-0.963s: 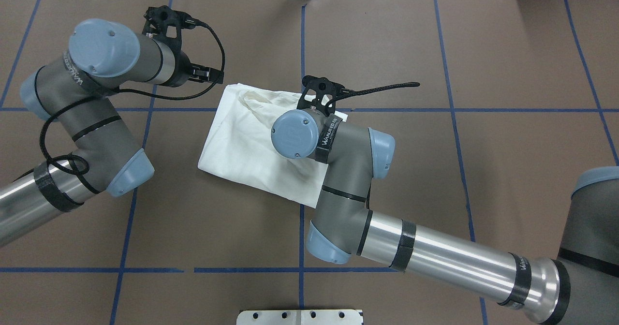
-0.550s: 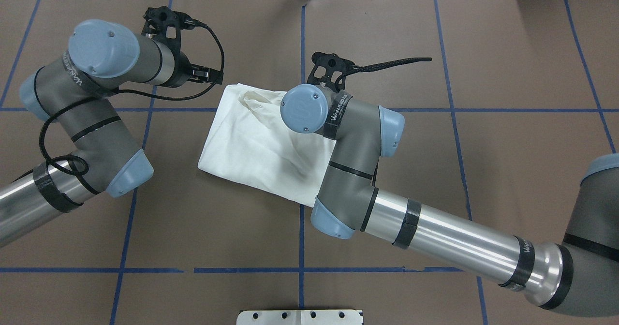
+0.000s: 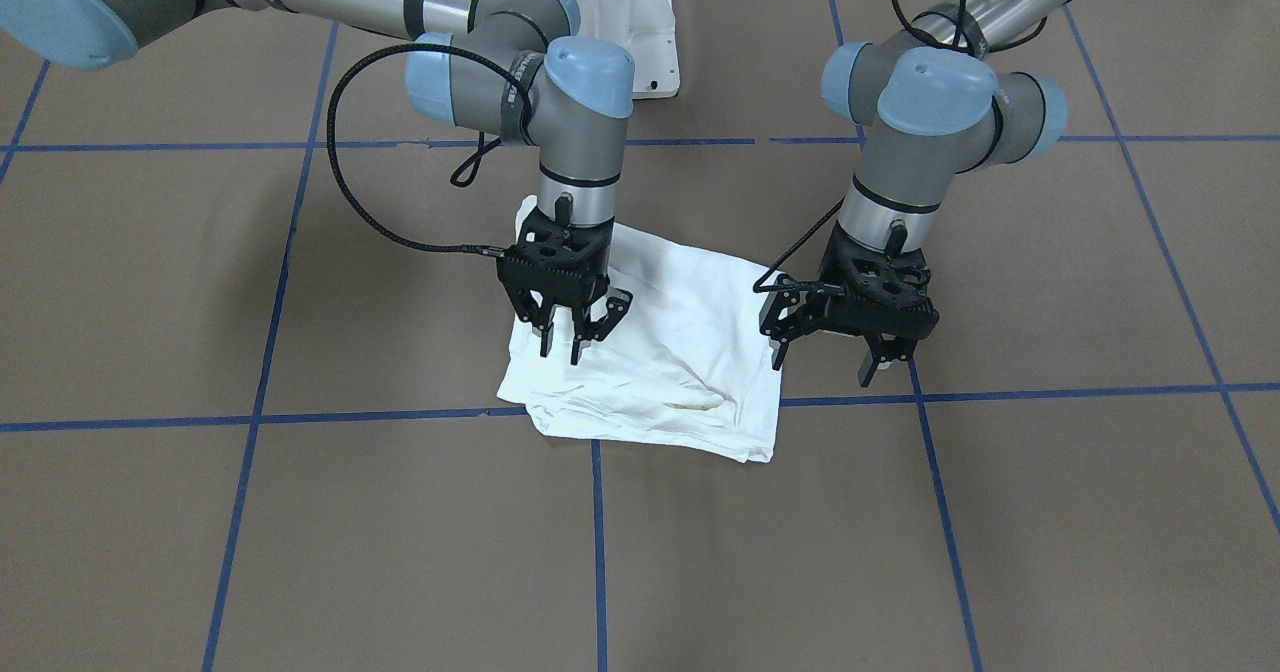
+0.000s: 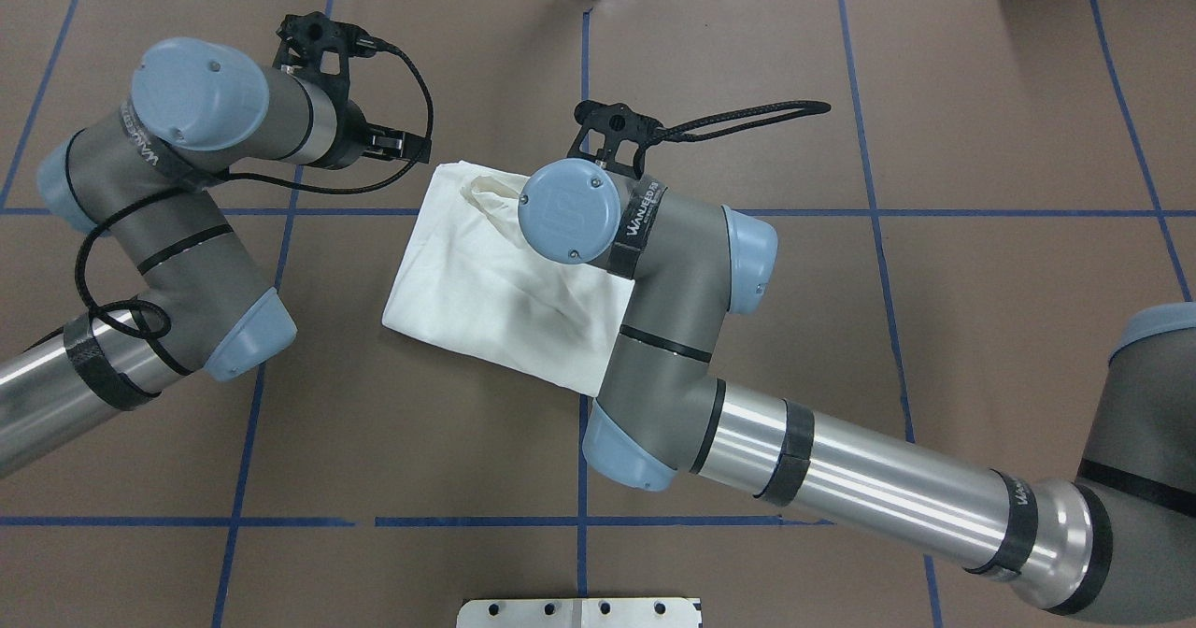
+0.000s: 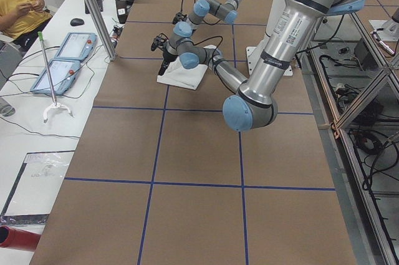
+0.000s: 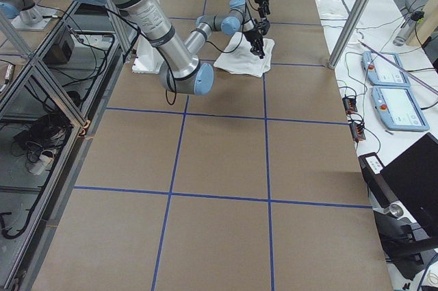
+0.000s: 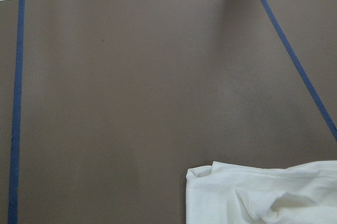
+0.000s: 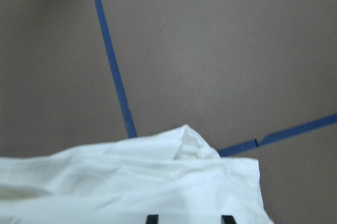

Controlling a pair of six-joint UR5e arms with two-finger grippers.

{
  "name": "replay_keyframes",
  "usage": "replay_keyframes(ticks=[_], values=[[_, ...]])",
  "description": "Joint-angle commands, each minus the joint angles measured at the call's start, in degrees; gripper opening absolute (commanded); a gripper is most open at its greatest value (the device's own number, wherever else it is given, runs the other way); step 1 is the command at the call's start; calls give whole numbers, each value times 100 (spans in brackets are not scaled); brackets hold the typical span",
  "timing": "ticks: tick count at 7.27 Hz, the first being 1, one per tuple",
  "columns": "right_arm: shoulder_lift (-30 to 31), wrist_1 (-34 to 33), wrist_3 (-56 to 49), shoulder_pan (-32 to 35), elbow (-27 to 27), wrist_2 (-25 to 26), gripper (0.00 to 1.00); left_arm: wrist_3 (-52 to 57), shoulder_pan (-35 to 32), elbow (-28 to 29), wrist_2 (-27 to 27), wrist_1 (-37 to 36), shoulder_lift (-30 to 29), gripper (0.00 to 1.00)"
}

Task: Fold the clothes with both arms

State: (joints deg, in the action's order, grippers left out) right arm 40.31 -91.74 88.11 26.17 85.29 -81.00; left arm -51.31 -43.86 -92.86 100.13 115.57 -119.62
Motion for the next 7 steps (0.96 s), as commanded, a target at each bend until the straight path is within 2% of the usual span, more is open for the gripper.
replay_keyframes(ticks=[1,2,4,6,7], values=[[605,-546,57,-522,1273,-486,92,-2,0,-4,-2,0,35,100],[766,-530,214,-682,1419,-470,91,-2,0,-4,-2,0,35,100],[846,-477,356,-973,1377,-312,89,-2,0,-21,-2,0,35,100],[855,-468,339,-1000,1237,-181,87,-2,0,-39,-2,0,35,100],[855,-224,399,-1000,1027,-66,86,-2,0,-39,-11,0,35,100]])
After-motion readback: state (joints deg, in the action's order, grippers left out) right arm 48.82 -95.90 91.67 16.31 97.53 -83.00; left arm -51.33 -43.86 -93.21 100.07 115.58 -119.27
